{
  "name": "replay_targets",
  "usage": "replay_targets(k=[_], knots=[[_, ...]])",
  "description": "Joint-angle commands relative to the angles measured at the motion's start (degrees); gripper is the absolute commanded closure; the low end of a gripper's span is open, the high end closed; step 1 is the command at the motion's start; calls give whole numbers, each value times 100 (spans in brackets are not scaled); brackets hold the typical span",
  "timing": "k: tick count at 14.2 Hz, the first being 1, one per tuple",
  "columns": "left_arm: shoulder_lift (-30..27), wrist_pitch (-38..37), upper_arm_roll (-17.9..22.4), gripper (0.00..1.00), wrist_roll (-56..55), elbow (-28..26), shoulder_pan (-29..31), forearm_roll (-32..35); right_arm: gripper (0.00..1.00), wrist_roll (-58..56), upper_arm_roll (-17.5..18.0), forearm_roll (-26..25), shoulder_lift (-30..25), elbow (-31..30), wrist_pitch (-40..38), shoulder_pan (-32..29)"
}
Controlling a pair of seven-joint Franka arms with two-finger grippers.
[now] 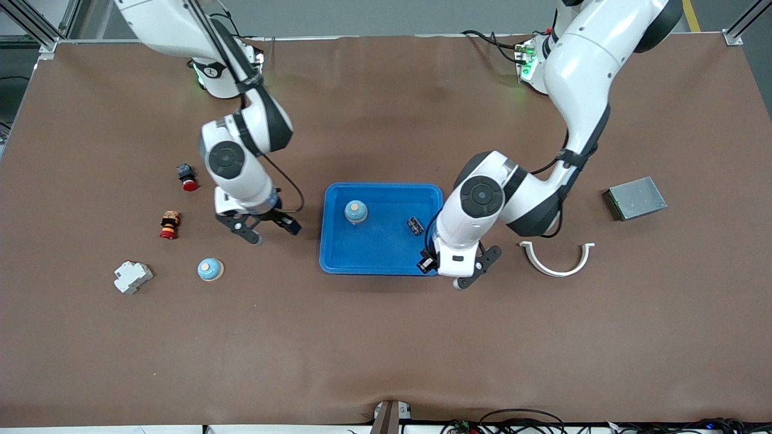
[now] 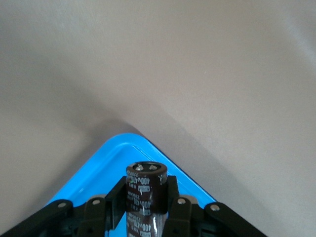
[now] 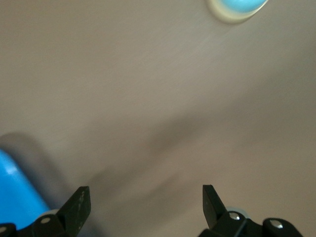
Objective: Place electrolytic capacitor and blue bell in tray
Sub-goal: 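Release the capacitor in the tray while the right gripper reaches the dome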
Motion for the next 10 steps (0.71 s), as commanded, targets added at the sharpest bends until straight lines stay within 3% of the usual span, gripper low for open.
replay_targets(k=[1,5,10], knots=[[175,213,87,100,-468,177,-64,-33,0,-933,113,-101,-350,-457,145,-604],[299,302,87,100,-742,160,-151,-32,0,-2576,122,-93,-298,-422,258,-1351],[536,460,95,100,-1304,151,-327,-6,0,-3826,122,-93,-26,-132,451,-1739]])
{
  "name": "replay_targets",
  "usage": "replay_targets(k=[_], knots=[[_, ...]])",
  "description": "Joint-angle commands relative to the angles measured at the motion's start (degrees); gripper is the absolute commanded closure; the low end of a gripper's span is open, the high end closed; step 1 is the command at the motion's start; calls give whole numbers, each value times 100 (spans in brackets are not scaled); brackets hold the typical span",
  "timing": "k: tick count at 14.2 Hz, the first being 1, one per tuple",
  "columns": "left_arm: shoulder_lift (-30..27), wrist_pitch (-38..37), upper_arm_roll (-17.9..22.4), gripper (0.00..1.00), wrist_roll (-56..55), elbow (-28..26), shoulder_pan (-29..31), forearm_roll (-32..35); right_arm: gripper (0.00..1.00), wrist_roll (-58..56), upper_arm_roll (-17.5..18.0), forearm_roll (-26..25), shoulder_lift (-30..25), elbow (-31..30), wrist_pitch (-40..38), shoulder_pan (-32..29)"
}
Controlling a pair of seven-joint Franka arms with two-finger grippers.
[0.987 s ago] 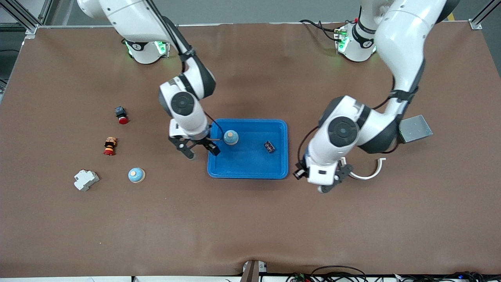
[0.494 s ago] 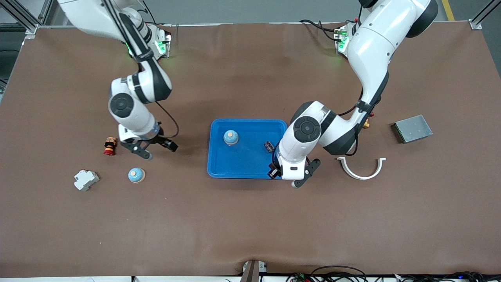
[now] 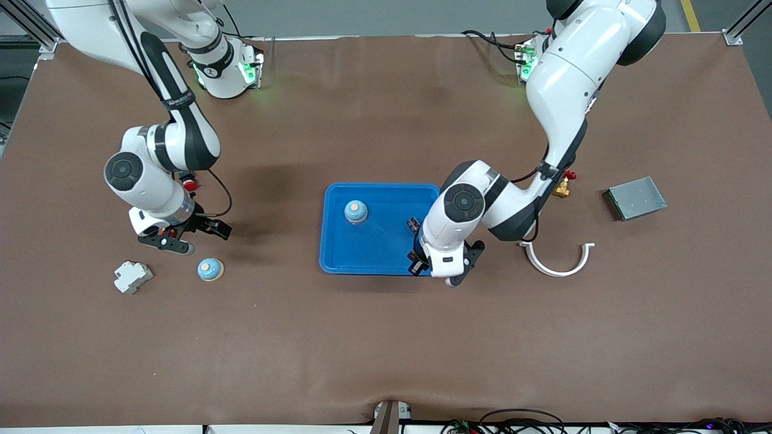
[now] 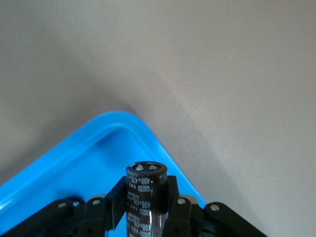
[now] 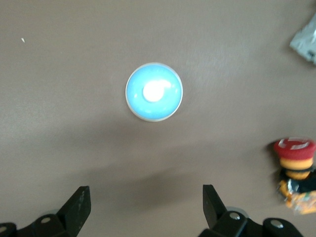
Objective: Place electrolytic capacitor and blue bell in tray
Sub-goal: 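Release the capacitor in the tray while the right gripper reaches the dome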
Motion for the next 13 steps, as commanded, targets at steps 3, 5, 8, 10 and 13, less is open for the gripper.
replay_targets(k=[3,5,8,10,13], knots=[[225,65,69,100,-250,123,-250,3,0,-687,130,-69,479,356,319,-307],[287,65,78,100,-250,114,-250,11,0,-705,130,-69,699,576,328,-307],[348,65,157,100,-250,70,-268,11,0,-705,130,-34,1006,866,354,-289],[392,65,166,100,-250,70,-268,20,0,-697,139,-17,1173,1051,363,-272],[392,65,192,98,-241,70,-294,20,0,-705,139,-17,1376,1192,477,-272]])
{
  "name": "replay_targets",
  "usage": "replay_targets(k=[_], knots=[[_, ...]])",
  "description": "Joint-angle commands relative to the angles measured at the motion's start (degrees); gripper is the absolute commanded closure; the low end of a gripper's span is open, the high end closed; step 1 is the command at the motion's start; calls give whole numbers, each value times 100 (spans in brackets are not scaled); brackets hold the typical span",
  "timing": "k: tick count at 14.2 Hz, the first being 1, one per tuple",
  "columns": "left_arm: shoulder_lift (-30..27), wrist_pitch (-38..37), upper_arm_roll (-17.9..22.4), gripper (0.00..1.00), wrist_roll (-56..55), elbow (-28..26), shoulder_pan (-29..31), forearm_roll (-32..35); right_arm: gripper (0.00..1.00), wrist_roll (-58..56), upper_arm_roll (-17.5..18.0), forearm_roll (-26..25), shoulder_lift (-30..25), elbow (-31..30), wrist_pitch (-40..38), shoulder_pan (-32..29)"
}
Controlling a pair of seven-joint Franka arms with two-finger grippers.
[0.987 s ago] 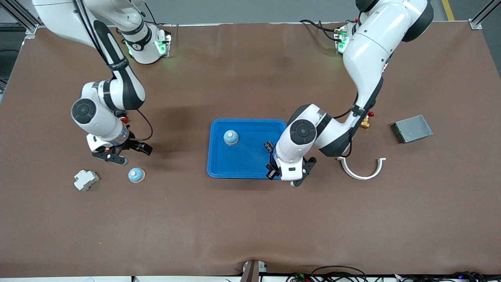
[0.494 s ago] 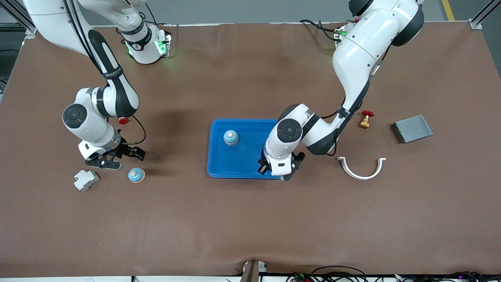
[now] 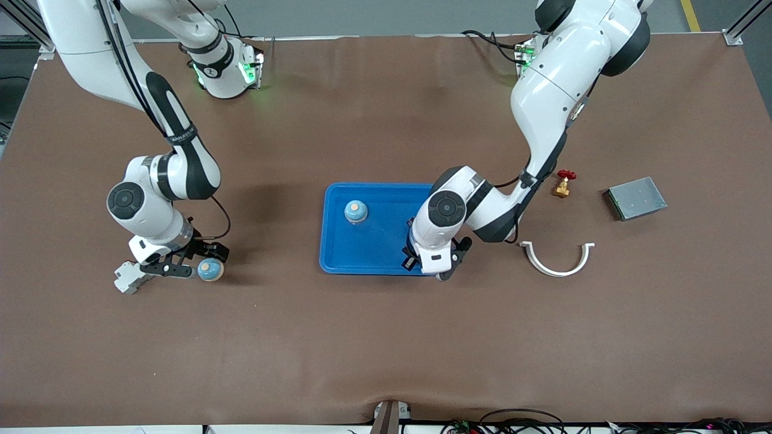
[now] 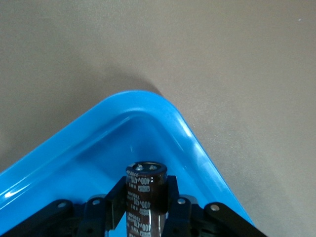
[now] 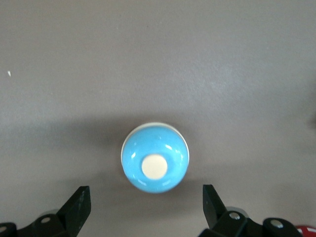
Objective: Place electrolytic capacitor and blue bell in tray
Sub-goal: 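Release the capacitor in the tray while the right gripper reaches the dome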
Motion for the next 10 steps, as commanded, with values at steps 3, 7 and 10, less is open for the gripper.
replay_targets(k=[3,7,10], knots=[[-19,15,101,0,29,99,-138,142,0,-66,89,-17,311,251,135,-137],[-334,-204,110,0,90,143,-77,512,0,-66,80,-26,443,304,258,-155],[-677,-1019,75,0,817,143,54,469,0,-66,80,-43,575,436,267,-216]])
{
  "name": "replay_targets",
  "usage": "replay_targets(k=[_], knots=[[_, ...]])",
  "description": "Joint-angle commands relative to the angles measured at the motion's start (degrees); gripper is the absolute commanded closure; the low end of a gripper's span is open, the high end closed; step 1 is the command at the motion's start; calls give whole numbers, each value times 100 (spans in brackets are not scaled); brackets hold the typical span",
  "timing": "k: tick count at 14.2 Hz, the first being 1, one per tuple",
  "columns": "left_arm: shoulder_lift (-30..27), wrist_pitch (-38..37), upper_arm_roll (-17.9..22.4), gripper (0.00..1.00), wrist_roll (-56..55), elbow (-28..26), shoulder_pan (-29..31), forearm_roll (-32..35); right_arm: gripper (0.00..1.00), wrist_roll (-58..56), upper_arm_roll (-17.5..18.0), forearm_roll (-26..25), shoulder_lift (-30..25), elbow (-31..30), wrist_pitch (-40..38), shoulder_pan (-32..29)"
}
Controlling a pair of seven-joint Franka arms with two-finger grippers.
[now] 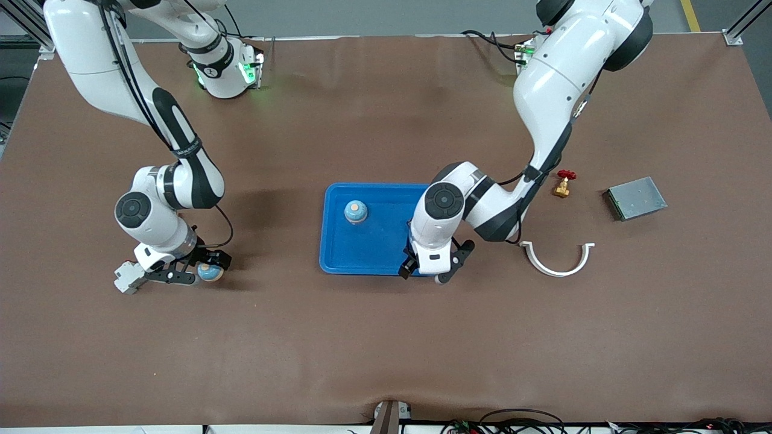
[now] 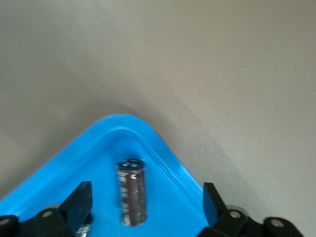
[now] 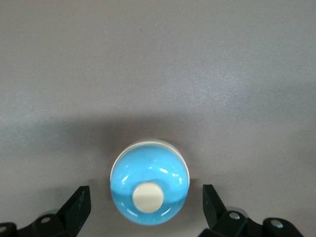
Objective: Place electrolytic capacitor and blue bell in tray
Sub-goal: 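Grasp the second blue dome with the right gripper while the left gripper withdraws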
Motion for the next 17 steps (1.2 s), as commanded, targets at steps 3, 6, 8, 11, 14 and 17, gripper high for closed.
replay_targets(k=[3,6,8,11,14,17], knots=[[-786,-1318,-30,0,1116,-103,370,24,0,-66,84,-43,247,322,6,-170],[-1287,-2004,-101,0,2511,-138,826,-422,0,-66,84,-43,274,314,67,-170],[-1621,-2478,-101,0,3505,-155,1222,-739,13,-66,92,-26,326,287,164,-205],[-2148,-3155,-101,0,4710,-286,1819,-1030,53,-58,92,-17,362,217,252,-206],[-2711,-3325,-101,0,6159,-830,2496,-1179,100,91,110,27,353,138,287,-188],[-3028,-3255,-101,0,6681,-1252,2849,-1206,100,705,136,97,239,120,112,-13]])
